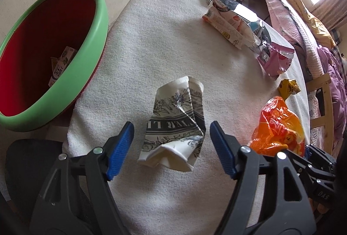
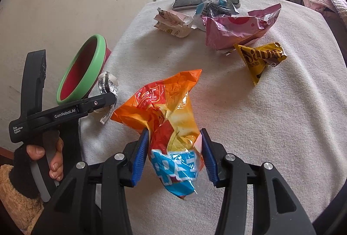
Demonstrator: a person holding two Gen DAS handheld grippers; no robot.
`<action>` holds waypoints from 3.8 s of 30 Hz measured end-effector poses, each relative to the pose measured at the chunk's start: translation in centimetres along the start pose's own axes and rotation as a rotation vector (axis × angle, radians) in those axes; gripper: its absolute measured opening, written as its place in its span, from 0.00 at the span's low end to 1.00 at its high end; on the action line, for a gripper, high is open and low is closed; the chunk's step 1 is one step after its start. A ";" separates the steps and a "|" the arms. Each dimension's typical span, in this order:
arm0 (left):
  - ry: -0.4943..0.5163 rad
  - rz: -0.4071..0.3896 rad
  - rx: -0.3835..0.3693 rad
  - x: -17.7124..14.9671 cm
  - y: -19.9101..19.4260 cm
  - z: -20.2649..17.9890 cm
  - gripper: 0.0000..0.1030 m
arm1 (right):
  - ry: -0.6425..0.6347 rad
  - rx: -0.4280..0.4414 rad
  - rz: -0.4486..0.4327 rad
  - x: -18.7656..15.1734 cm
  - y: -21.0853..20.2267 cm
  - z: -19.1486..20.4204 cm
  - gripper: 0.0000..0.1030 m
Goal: Collect trash
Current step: 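Carry the newspaper paper and orange-blue snack bag over the red bucket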
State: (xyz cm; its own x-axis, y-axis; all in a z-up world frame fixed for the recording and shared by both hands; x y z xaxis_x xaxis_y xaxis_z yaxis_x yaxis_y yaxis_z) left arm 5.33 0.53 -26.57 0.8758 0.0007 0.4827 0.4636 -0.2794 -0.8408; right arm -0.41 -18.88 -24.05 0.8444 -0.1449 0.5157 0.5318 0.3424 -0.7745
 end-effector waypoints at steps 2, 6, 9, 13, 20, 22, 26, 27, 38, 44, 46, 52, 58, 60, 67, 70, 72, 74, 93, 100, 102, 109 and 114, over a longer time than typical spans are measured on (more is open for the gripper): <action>0.009 0.001 -0.006 -0.1 0.0 -0.2 0.53 | -0.003 0.000 -0.001 0.0 -0.1 0.1 0.45; 0.011 -0.036 -0.003 0.2 -0.6 -0.2 0.52 | -0.010 0.001 -0.003 0.0 -0.1 0.2 0.45; 0.005 -0.063 -0.001 0.6 -1.3 -0.1 0.52 | -0.012 0.003 0.000 -0.1 -0.1 0.3 0.45; -0.007 -0.077 0.003 0.9 -2.0 0.1 0.52 | -0.024 0.008 0.004 0.0 0.1 0.6 0.45; -0.030 -0.102 0.008 1.6 -3.0 0.7 0.52 | -0.079 0.030 0.003 0.5 0.5 2.5 0.45; -0.033 -0.112 0.008 1.8 -3.4 0.9 0.52 | -0.088 0.035 -0.002 0.8 0.7 2.9 0.45; -0.043 -0.129 0.012 2.2 -4.2 1.3 0.52 | -0.098 0.040 -0.018 1.7 0.8 3.6 0.45; -0.046 -0.133 0.014 2.2 -4.3 1.5 0.52 | -0.099 0.041 -0.023 1.9 0.8 3.7 0.45; -0.085 -0.169 0.035 3.1 -5.5 3.1 0.52 | -0.127 0.068 -0.041 3.3 1.2 5.7 0.45; -0.095 -0.167 0.040 3.0 -5.5 3.5 0.52 | -0.136 0.077 -0.038 3.3 1.4 6.4 0.45; -0.094 -0.167 0.040 3.0 -5.5 3.6 0.52 | -0.136 0.078 -0.039 3.3 1.4 6.5 0.45; -0.101 -0.172 0.048 3.1 -5.5 3.9 0.52 | -0.135 0.082 -0.037 3.2 1.3 6.5 0.45; -0.109 -0.176 0.060 3.2 -5.7 4.4 0.52 | -0.135 0.081 -0.036 3.2 1.4 6.5 0.45; -0.110 -0.182 0.064 3.3 -5.9 4.6 0.52 | -0.135 0.081 -0.035 3.2 1.4 6.5 0.45; -0.126 -0.205 0.093 4.0 -6.6 6.2 0.52 | -0.144 0.084 -0.036 3.4 1.4 7.0 0.45; -0.137 -0.210 0.111 4.1 -6.8 7.2 0.52 | -0.153 0.090 -0.038 3.6 1.5 7.6 0.45; -0.146 -0.210 0.122 4.0 -7.0 7.9 0.52 | -0.159 0.094 -0.040 3.8 1.5 8.0 0.45; -0.154 -0.212 0.132 3.9 -7.1 8.6 0.52 | -0.167 0.098 -0.042 3.9 1.7 8.5 0.45; -0.189 -0.238 0.159 3.7 -8.3 11.9 0.52 | -0.245 0.115 -0.036 4.8 3.1 12.6 0.45; -0.201 -0.234 0.160 3.2 -8.5 12.8 0.52 | -0.260 0.112 -0.032 4.8 3.4 13.4 0.45; -0.203 -0.236 0.161 3.3 -8.6 13.0 0.52 | -0.263 0.114 -0.033 4.9 3.4 13.6 0.45; -0.213 -0.250 0.167 3.7 -9.0 13.8 0.52 | -0.279 0.126 -0.046 5.5 3.6 14.7 0.45; -0.221 -0.251 0.175 3.9 -9.0 14.2 0.52 | -0.284 0.134 -0.059 6.2 3.8 15.4 0.46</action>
State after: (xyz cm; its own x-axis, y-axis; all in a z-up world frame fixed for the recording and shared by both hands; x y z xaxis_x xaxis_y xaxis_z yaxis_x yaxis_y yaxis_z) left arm 6.47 16.68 -20.61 0.7311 0.2609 0.6305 0.6666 -0.0758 -0.7416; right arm 5.80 -4.17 -18.14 0.7503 0.0902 0.6549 0.5505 0.4632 -0.6946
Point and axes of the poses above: each gripper's, at about its wrist camera, not at the fingertips, and y roughly the way its jaws point, z to its left, x to its top, the point moved 7 cm from there along y, roughly the way its jaws point, and after that the axes turned 11 degrees about -z, right-handed, at the moved point
